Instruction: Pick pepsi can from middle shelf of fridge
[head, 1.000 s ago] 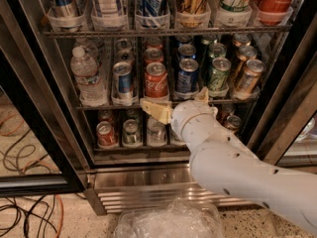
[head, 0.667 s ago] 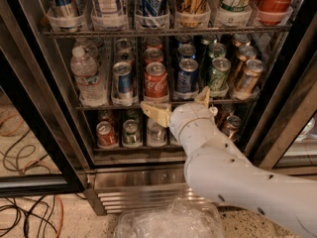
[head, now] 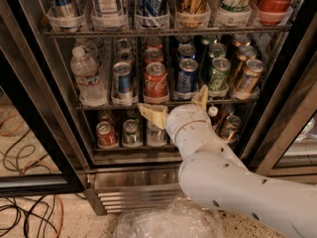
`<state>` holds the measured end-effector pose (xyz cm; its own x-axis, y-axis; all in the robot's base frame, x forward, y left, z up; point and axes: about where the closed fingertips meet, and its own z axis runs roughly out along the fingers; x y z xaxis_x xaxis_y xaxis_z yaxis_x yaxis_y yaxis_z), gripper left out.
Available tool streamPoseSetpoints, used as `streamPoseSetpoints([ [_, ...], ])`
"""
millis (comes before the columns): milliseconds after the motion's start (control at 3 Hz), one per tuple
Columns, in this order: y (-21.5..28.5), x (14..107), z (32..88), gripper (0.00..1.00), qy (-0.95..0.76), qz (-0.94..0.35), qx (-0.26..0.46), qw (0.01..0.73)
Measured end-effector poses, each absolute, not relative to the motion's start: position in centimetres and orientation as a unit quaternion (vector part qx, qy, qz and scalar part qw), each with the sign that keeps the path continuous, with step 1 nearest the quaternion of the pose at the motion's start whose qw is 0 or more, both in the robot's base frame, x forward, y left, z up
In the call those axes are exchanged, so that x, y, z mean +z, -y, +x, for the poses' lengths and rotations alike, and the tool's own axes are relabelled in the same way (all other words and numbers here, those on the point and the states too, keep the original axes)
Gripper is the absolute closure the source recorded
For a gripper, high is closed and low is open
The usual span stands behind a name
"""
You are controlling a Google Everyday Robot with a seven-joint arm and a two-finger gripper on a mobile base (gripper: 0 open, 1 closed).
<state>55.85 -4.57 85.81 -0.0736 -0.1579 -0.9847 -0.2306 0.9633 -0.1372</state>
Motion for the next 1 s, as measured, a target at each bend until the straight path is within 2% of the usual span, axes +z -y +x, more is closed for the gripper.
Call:
streamPoseSetpoints([
  [667, 4.5, 85.6, 56.8, 0.03, -0.726, -0.117, 0.031, 0.677],
  [1000, 5.0, 85.5, 57.3, 0.13, -0.725, -0.108, 0.023, 0.680],
])
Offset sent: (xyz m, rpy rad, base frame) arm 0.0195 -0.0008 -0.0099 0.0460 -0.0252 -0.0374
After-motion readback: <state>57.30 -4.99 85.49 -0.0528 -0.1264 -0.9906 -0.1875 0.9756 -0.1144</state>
